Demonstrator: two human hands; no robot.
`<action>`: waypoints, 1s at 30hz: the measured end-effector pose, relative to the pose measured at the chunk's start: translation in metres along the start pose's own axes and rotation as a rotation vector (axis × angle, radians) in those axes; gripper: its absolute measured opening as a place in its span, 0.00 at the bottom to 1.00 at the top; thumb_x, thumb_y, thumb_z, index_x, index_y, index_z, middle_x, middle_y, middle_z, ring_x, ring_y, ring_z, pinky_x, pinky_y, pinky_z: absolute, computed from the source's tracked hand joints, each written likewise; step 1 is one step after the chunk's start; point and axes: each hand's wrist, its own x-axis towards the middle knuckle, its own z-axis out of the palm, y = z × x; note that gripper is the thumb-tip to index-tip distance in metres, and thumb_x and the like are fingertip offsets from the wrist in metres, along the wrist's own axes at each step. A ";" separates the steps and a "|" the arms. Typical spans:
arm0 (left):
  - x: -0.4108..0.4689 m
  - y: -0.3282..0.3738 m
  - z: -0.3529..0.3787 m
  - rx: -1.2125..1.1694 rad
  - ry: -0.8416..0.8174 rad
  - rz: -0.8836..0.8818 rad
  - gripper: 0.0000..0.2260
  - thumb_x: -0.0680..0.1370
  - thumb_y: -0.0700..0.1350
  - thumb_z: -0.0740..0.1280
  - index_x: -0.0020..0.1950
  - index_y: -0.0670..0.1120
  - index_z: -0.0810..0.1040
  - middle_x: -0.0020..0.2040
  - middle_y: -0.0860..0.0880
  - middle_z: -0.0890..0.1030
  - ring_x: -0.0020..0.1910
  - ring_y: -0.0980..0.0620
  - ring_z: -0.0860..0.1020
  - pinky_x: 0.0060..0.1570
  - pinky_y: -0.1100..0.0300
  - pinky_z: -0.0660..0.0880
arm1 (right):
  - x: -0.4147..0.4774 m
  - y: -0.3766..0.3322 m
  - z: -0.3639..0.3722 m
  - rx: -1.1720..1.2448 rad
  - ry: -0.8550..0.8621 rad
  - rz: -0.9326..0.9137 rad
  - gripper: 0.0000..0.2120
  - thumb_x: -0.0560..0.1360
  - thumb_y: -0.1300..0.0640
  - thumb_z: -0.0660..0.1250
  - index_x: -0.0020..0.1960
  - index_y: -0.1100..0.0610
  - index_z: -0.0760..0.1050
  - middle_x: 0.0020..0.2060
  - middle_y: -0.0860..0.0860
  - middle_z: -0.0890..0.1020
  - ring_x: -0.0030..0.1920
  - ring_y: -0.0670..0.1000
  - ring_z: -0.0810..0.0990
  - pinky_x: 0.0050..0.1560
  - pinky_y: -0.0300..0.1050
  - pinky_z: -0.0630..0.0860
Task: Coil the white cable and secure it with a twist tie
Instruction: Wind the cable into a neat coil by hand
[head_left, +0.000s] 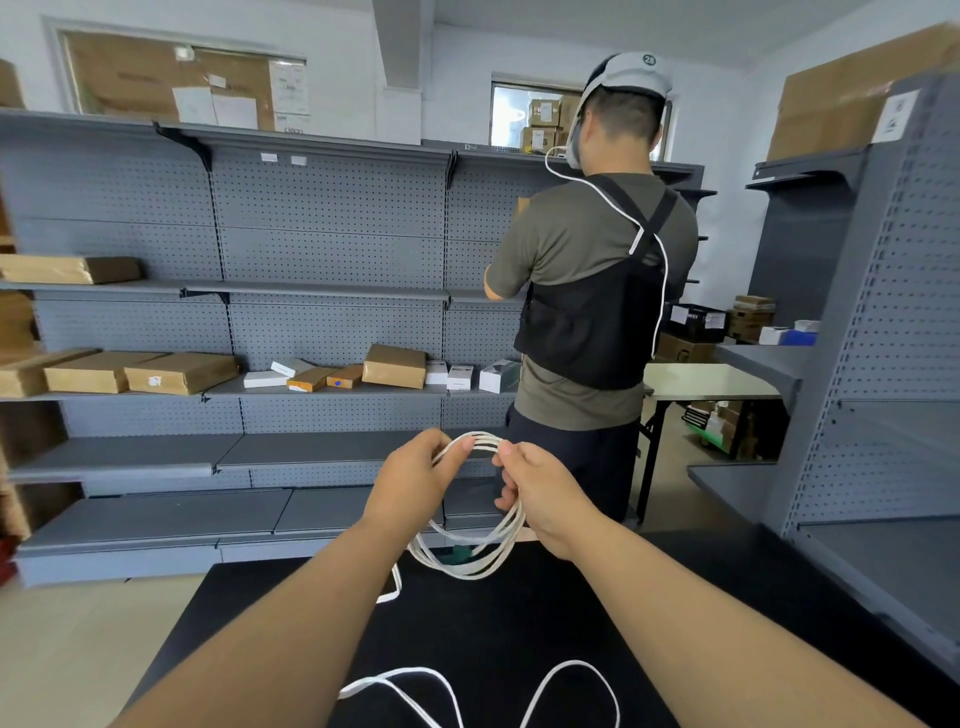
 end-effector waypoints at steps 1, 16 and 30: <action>-0.001 0.000 0.000 -0.036 -0.009 -0.023 0.18 0.76 0.60 0.61 0.37 0.46 0.70 0.29 0.52 0.70 0.28 0.56 0.70 0.29 0.62 0.66 | 0.000 0.000 0.000 0.010 0.030 -0.007 0.13 0.81 0.50 0.54 0.44 0.53 0.72 0.31 0.48 0.67 0.32 0.47 0.68 0.50 0.51 0.77; -0.008 0.003 0.000 -0.274 0.078 -0.144 0.22 0.77 0.58 0.61 0.35 0.40 0.70 0.24 0.55 0.64 0.25 0.56 0.63 0.29 0.58 0.63 | 0.003 0.001 -0.010 0.142 -0.104 0.054 0.13 0.78 0.46 0.60 0.49 0.55 0.77 0.32 0.49 0.77 0.34 0.50 0.78 0.39 0.44 0.75; -0.018 -0.003 -0.002 -0.708 -0.221 -0.381 0.19 0.76 0.58 0.63 0.36 0.43 0.76 0.22 0.49 0.67 0.23 0.48 0.73 0.35 0.56 0.71 | 0.003 0.002 -0.003 0.337 0.074 0.020 0.12 0.80 0.51 0.59 0.43 0.57 0.72 0.28 0.48 0.65 0.26 0.44 0.66 0.39 0.42 0.76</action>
